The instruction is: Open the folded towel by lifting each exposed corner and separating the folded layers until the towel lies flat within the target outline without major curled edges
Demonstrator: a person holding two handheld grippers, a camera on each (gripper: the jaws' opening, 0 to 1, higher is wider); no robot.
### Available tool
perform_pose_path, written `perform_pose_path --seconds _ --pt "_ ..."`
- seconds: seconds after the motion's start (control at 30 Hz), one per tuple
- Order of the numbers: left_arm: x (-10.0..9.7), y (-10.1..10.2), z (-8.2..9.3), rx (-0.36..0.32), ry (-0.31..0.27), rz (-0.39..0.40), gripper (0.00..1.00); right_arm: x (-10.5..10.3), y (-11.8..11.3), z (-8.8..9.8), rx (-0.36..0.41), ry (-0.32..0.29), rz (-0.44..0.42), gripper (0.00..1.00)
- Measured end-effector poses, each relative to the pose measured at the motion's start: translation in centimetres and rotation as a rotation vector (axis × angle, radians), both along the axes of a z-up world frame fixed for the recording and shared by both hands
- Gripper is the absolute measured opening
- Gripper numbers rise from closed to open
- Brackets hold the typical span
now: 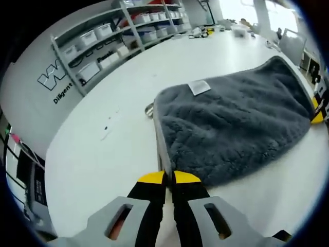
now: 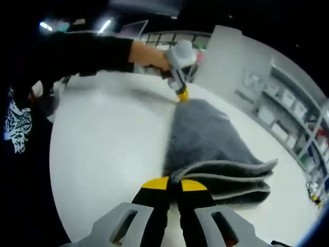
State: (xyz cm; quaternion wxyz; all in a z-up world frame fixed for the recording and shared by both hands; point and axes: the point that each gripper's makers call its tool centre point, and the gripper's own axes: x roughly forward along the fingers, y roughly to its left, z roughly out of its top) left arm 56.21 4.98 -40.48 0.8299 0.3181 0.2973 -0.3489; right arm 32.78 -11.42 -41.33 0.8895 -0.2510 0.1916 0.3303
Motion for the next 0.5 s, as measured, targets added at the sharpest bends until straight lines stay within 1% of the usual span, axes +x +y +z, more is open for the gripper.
perform_pose_path --seconds 0.07,0.27,0.5 --pt "0.6 0.2 0.0 0.007 -0.001 -0.006 0.04 -0.3 0.6 -0.1 -0.003 -0.003 0.015 0.01" --pt "1.5 -0.6 0.0 0.027 -0.013 -0.035 0.04 -1.2 2.5 -0.1 -0.010 -0.009 0.066 0.00" --pt "2.2 -0.9 0.1 0.046 -0.011 -0.048 0.04 -1.5 3.2 -0.2 -0.022 -0.019 0.078 0.00"
